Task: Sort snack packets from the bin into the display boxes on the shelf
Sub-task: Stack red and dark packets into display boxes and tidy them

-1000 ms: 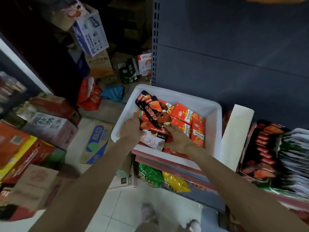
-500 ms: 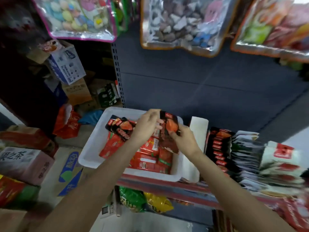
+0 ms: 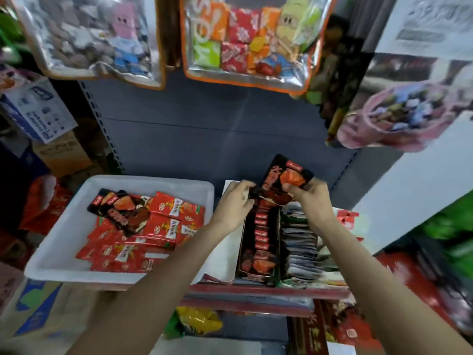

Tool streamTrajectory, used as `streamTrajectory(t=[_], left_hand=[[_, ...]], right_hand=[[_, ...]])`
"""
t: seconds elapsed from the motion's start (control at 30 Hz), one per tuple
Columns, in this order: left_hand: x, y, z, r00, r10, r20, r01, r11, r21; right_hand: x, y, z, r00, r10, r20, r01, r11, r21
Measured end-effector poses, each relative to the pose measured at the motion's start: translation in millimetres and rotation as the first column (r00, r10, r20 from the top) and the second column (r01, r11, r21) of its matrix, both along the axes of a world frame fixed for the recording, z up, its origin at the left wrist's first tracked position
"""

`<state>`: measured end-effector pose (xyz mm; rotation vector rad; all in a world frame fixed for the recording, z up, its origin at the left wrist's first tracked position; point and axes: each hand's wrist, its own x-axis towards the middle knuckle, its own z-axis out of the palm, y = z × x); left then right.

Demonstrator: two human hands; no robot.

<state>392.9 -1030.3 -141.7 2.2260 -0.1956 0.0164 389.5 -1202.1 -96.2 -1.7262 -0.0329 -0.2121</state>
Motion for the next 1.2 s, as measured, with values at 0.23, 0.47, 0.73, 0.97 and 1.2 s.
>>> streamTrajectory(t=[0.23, 0.47, 0.73, 0.97, 1.2], left_hand=[[9.9, -16.6, -0.8, 0.990, 0.120, 0.080, -0.119, 0.993, -0.012], [4.4, -17.4, 8.4, 0.933, 0.143, 0.329, -0.164, 0.986, 0.038], [11.3, -11.4, 13.8, 0.968, 0.132, 0.213, -0.150, 0.986, 0.068], [10.3, -9.3, 16.8, 0.887, 0.019, 0.461, -0.065, 0.994, 0.085], [15.8, -22.5, 6.4, 0.930, -0.062, 0.363, -0.043, 0.960, 0.275]], right_hand=[[12.1, -7.7, -15.0, 0.986, 0.110, -0.122, -0.126, 0.983, -0.133], [12.1, -10.7, -15.4, 0.993, 0.116, -0.036, -0.121, 0.912, -0.392], [10.1, -8.7, -24.3, 0.986, 0.080, 0.148, 0.000, 0.878, -0.478], [13.4, -4.7, -27.5, 0.960, 0.094, 0.263, 0.036, 0.892, -0.450], [19.9, -8.9, -45.2, 0.975, 0.166, 0.145, 0.008, 0.631, -0.776]])
